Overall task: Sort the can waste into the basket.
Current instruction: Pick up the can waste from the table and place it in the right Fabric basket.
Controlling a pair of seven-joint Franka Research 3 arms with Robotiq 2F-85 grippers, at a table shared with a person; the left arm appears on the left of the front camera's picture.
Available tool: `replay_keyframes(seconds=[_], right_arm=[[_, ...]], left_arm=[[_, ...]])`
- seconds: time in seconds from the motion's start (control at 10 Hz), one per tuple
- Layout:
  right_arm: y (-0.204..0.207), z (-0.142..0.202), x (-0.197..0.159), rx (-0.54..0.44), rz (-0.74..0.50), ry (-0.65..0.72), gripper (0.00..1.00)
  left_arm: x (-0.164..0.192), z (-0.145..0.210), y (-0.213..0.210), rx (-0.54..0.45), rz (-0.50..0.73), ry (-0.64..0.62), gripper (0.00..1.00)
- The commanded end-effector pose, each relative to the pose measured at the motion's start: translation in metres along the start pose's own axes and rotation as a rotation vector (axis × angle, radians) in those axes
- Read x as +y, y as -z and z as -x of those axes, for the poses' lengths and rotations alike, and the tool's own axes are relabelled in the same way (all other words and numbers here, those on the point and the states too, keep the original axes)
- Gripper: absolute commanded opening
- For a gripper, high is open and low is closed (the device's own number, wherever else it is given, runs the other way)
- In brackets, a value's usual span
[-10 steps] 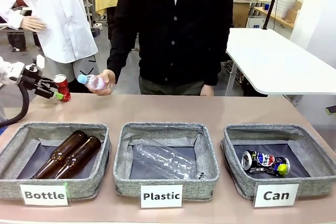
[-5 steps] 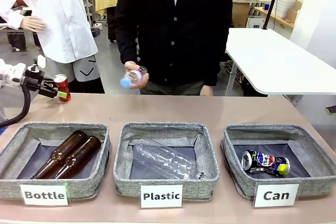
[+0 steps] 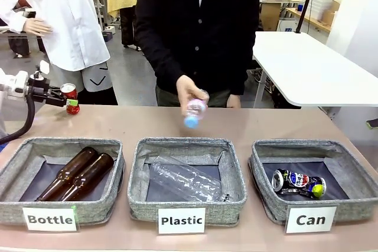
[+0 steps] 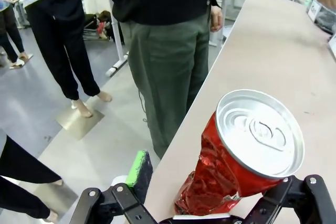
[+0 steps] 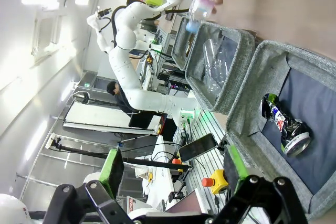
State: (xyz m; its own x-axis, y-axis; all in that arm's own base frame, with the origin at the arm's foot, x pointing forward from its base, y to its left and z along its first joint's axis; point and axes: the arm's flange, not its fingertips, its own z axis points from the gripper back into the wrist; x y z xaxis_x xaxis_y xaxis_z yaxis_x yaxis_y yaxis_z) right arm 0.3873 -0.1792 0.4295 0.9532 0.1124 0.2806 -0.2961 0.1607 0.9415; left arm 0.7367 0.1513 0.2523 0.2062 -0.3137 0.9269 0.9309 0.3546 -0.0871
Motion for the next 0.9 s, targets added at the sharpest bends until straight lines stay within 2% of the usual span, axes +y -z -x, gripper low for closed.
replay_keyframes(seconds=[0.0,0.1,0.2,0.3,0.5,0.6,0.7,0.8], right_arm=[[-0.002,0.000,0.002,0.008,0.002,-0.021,1.00],[-0.002,0.000,0.002,0.008,0.002,-0.021,1.00],[-0.002,0.000,0.002,0.008,0.002,-0.021,1.00],[-0.002,0.000,0.002,0.008,0.002,-0.021,1.00],[-0.002,0.000,0.002,0.008,0.002,-0.021,1.00],[-0.002,0.000,0.002,0.008,0.002,-0.021,1.00],[-0.002,0.000,0.002,0.008,0.002,-0.021,1.00],[-0.002,0.000,0.002,0.008,0.002,-0.021,1.00]], left_arm=[[0.003,-0.001,0.001,-0.057,0.014,0.021,0.94],[0.002,-0.002,0.000,-0.052,0.025,0.015,0.40],[0.002,-0.001,0.001,-0.049,0.031,0.019,0.34],[0.002,-0.001,0.001,-0.050,0.038,0.021,0.00],[0.001,-0.002,0.000,-0.061,0.054,0.031,0.00],[-0.001,-0.003,-0.003,-0.065,0.053,0.037,0.14],[-0.004,-0.006,-0.007,-0.067,0.056,0.042,0.04],[-0.013,-0.015,-0.015,-0.082,0.060,0.057,0.00]])
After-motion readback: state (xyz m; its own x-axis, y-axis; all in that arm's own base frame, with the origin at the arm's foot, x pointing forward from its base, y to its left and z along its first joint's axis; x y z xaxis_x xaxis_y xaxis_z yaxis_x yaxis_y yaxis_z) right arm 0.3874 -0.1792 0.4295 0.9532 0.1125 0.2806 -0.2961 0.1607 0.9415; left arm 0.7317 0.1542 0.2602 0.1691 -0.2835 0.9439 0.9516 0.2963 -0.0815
